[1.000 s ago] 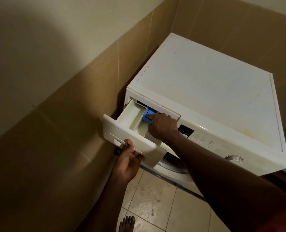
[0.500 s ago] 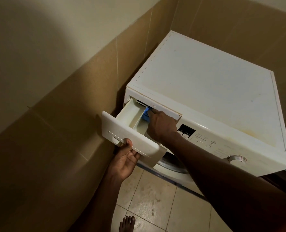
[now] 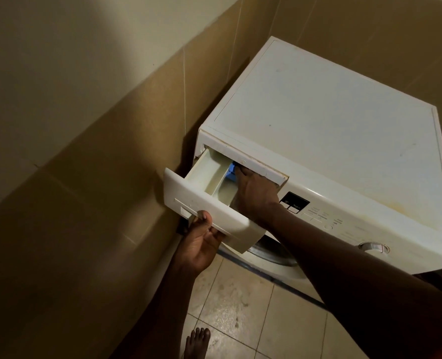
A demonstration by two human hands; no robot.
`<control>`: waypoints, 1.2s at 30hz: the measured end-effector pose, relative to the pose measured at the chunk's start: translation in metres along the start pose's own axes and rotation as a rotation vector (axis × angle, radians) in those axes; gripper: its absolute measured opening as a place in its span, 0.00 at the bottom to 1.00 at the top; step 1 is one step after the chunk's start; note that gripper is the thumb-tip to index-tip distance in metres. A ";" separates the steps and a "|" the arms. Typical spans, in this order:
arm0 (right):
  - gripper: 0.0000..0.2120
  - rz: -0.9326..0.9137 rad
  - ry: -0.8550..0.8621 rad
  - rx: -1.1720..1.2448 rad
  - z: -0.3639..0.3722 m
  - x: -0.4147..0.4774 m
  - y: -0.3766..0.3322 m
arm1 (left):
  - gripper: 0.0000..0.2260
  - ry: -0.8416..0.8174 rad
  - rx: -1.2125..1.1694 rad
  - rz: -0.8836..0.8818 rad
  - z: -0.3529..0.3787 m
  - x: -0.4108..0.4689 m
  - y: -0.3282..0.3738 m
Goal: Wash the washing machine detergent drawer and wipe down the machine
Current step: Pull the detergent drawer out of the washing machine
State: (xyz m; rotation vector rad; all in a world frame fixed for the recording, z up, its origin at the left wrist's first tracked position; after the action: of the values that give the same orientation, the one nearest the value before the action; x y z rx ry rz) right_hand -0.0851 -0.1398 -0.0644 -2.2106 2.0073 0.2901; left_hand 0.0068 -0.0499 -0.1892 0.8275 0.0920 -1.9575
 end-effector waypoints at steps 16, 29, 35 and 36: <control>0.27 -0.040 0.050 0.111 -0.002 -0.010 -0.001 | 0.54 -0.014 0.047 0.041 -0.009 -0.019 0.009; 0.24 -0.112 0.121 0.110 0.008 -0.060 -0.045 | 0.50 -0.084 -0.037 0.050 -0.042 -0.066 0.016; 0.22 -0.035 0.205 0.133 -0.012 -0.097 -0.041 | 0.49 -0.125 0.012 0.042 -0.030 -0.087 0.020; 0.21 -0.024 0.221 0.149 -0.014 -0.100 -0.039 | 0.49 -0.124 0.029 0.036 -0.029 -0.089 0.020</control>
State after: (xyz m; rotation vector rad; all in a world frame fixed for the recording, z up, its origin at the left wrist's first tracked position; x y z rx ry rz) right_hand -0.0549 -0.0421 -0.0280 -2.2556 2.0303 -0.1091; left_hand 0.0642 0.0178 -0.1542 0.7197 -0.0247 -1.9754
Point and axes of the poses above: each hand's wrist, its own x-axis towards the middle knuckle, its own z-axis out of the palm, y = z × x, the point moved 10 cm from there along x, towards the middle knuckle, and after that the axes turned 2 degrees about x, right-handed, at the moved point
